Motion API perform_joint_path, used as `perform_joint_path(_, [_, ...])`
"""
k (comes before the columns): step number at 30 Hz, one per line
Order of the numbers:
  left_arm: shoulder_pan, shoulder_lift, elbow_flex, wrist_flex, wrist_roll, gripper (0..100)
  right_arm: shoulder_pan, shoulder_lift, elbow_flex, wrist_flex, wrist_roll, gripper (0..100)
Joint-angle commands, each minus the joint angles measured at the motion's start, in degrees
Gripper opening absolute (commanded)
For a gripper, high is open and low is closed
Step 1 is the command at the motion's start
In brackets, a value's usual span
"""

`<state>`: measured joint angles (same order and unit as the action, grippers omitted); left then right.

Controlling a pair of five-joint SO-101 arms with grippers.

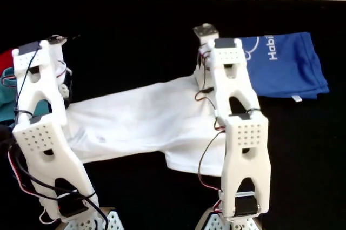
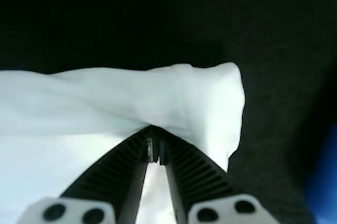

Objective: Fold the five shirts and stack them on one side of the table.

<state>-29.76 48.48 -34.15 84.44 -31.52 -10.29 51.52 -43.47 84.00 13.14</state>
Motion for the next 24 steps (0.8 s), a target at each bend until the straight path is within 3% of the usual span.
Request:
perform_joint_path(1, [-3.47, 3.56, -11.30, 4.13, 2.11, 1, 2.15, 2.07, -11.74, 6.02, -0.35, 1.5])
perform_joint_path(7, [-2.77, 4.70, -22.37, 15.03, 2.29, 1, 0.92, 2.33, -28.70, 16.75, -0.26, 1.5])
perform_joint_path(12, [-3.21, 2.15, -23.52, 16.97, 2.29, 1, 0.66, 2.24, -36.35, 17.19, -0.35, 1.5])
perform_joint_path(18, [-3.82, -13.67, -6.02, 17.05, -0.53, 1, -0.22, -1.36, -34.77, 17.36, -0.53, 1.5])
perform_joint_path(22, [-0.22, -26.77, 12.79, 16.35, -1.49, 1, -1.80, -12.35, -24.48, 17.27, -0.53, 1.5])
perform_joint_path(24, [1.19, -32.40, 22.29, 12.22, -1.49, 1, -3.03, -18.95, -16.75, 17.27, -0.53, 1.5])
